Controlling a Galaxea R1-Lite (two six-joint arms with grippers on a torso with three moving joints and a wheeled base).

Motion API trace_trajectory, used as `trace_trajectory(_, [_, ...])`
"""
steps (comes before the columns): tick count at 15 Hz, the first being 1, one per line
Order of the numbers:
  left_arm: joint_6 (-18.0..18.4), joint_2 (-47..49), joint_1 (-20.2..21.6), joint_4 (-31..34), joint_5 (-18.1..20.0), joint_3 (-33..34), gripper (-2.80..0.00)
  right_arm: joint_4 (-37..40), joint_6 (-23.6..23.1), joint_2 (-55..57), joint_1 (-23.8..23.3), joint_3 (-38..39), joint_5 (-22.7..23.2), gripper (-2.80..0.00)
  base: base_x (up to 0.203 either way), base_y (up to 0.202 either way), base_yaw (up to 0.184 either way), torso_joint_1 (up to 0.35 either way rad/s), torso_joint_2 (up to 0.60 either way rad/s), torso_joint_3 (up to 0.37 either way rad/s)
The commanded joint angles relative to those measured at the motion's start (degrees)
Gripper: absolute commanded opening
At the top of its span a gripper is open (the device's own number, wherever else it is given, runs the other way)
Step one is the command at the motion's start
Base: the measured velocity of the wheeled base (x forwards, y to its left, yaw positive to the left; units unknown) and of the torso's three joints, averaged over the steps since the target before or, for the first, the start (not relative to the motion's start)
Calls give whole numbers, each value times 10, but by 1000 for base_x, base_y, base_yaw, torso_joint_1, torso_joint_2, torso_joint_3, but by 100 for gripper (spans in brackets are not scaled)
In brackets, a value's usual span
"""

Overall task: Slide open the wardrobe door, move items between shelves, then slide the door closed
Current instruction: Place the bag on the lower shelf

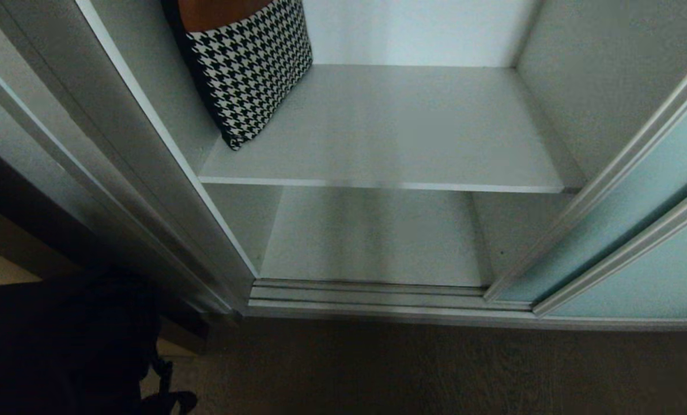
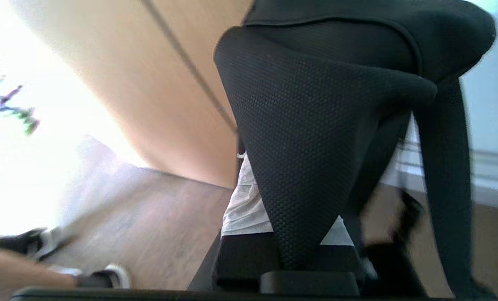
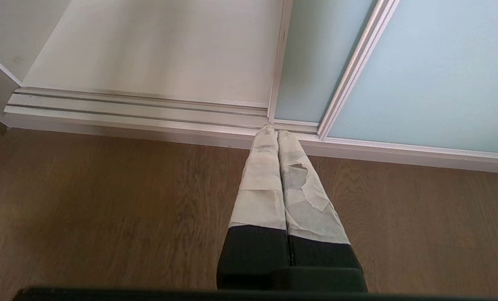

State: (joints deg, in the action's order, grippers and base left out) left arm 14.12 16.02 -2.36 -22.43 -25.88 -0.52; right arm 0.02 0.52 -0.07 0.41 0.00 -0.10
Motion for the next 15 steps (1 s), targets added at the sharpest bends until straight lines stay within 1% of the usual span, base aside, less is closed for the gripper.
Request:
trace_trajectory(1, [-3, -14, 0, 4, 14, 6, -280, 0, 0, -1, 0, 0, 0, -280, 0, 0, 0, 0, 0, 0])
trace_trajectory(3, [-14, -14, 0, 6, 28, 6, -280, 0, 0, -1, 0, 0, 0, -280, 0, 0, 0, 0, 0, 0])
trace_trajectory(4, [-19, -14, 0, 16, 35, 6, -280, 0, 0, -1, 0, 0, 0, -280, 0, 0, 0, 0, 0, 0])
trace_trajectory(7, [-32, -15, 0, 41, 69, 6, -280, 0, 0, -1, 0, 0, 0, -280, 0, 0, 0, 0, 0, 0])
trace_trajectory(13, [-44, -18, 1, 97, 117, 6, -280, 0, 0, -1, 0, 0, 0, -280, 0, 0, 0, 0, 0, 0])
trace_trajectory(15, [-64, -24, 3, 112, 124, 6, -280, 0, 0, -1, 0, 0, 0, -280, 0, 0, 0, 0, 0, 0])
